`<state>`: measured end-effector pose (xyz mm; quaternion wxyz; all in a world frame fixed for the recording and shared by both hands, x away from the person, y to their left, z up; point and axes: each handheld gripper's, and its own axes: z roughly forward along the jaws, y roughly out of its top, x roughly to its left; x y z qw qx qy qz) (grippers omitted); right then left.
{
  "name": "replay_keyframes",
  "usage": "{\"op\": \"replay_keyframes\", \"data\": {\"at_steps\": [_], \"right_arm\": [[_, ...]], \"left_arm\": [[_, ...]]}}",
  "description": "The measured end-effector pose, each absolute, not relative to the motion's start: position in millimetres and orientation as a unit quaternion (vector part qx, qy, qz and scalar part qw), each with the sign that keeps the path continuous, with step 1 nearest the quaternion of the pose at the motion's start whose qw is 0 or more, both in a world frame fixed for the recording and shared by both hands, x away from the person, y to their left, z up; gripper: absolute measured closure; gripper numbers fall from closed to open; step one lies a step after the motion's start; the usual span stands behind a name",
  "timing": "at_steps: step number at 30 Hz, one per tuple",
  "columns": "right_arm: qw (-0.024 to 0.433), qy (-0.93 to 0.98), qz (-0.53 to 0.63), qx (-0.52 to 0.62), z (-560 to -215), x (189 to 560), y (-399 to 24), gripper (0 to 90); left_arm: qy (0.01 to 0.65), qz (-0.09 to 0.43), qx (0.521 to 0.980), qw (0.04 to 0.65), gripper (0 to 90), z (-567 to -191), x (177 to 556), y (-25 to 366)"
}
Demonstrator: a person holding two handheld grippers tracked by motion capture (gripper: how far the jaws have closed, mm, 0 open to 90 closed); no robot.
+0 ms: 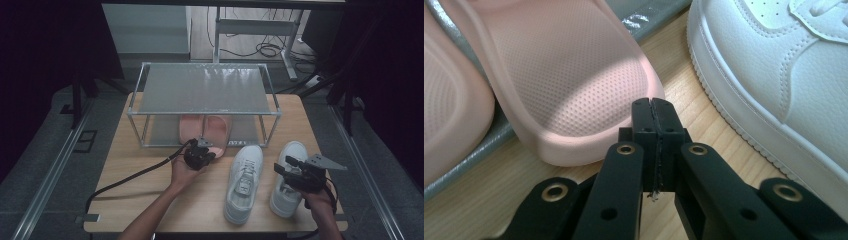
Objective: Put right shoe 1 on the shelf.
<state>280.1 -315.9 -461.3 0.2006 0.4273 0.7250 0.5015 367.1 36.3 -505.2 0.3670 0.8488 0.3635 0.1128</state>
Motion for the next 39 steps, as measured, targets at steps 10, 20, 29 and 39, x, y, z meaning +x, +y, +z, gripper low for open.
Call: {"op": "replay_keyframes", "data": {"at_steps": [10, 20, 29, 39], "right_arm": [[0.201, 0.725, 0.502, 0.427, -461, 280, -316, 40.6], [0.201, 0.725, 0.501, 0.428, -462, 280, -316, 40.7], [0.201, 0.724, 0.502, 0.428, -461, 280, -317, 40.7], [0.201, 0.725, 0.500, 0.429, -462, 280, -317, 40.6]], "left_arm": [[0.375, 0.112, 0.841, 0.374, 90.0, -508, 377, 36], [0.374, 0.122, 0.843, 0.366, 90.0, -508, 384, 29], [0.388, 0.123, 0.836, 0.368, 90.0, -509, 394, 26], [0.394, 0.128, 0.832, 0.368, 90.0, -511, 402, 27]]}}
